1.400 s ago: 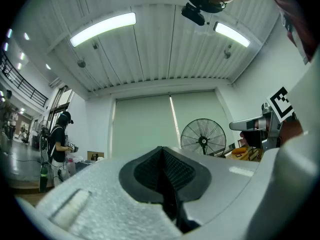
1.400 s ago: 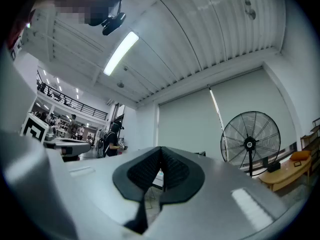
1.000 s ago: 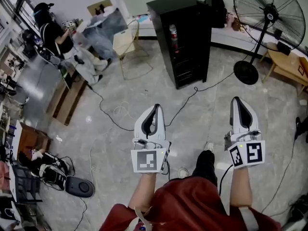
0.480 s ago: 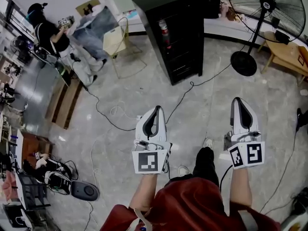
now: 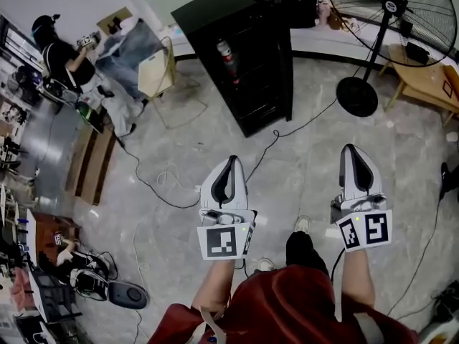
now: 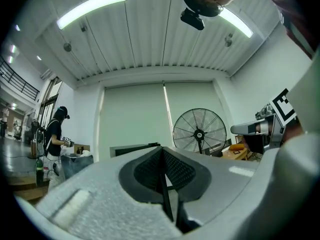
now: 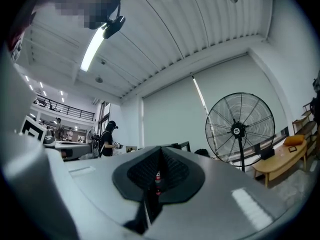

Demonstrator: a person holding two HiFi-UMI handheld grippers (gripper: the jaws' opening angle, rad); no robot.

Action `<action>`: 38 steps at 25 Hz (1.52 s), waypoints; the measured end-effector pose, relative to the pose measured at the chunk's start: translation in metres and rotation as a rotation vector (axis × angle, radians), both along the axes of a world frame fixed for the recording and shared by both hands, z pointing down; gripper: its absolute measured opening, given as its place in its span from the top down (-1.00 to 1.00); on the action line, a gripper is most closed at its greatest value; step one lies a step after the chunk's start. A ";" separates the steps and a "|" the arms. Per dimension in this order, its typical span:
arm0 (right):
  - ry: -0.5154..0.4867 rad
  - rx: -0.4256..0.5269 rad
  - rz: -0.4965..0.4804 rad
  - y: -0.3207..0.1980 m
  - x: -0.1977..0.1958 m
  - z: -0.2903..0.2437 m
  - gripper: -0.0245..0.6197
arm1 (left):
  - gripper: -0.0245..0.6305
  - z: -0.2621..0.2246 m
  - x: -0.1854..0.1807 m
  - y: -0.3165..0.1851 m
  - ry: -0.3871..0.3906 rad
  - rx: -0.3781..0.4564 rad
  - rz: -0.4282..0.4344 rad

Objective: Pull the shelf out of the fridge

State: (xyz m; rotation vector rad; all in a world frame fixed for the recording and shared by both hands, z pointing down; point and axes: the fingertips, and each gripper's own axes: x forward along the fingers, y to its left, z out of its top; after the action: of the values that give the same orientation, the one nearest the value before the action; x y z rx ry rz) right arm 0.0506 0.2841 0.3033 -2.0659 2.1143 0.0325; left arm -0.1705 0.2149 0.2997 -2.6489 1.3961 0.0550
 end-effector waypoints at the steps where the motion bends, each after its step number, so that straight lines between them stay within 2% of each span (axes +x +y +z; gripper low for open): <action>1: -0.001 0.004 -0.005 -0.009 0.009 -0.001 0.93 | 0.94 -0.001 0.011 -0.009 -0.001 -0.001 -0.002; 9: -0.001 0.034 -0.024 -0.069 0.085 -0.016 0.93 | 0.94 -0.014 0.094 -0.065 -0.016 0.007 0.001; 17: 0.006 0.062 -0.049 -0.108 0.126 -0.027 0.93 | 0.94 -0.029 0.144 -0.102 -0.009 0.043 -0.005; 26: 0.030 0.076 -0.117 -0.184 0.129 -0.022 0.93 | 0.94 -0.018 0.156 -0.167 0.028 0.046 -0.049; 38: 0.074 0.042 -0.240 -0.342 0.126 -0.020 0.93 | 0.94 0.006 0.152 -0.309 0.064 -0.009 -0.167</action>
State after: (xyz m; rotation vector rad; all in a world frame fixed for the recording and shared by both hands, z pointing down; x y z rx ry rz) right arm 0.1768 -0.0583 0.2831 -1.8014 2.3690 0.1199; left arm -0.0186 -0.0939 0.3055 -2.5477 1.6350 0.1157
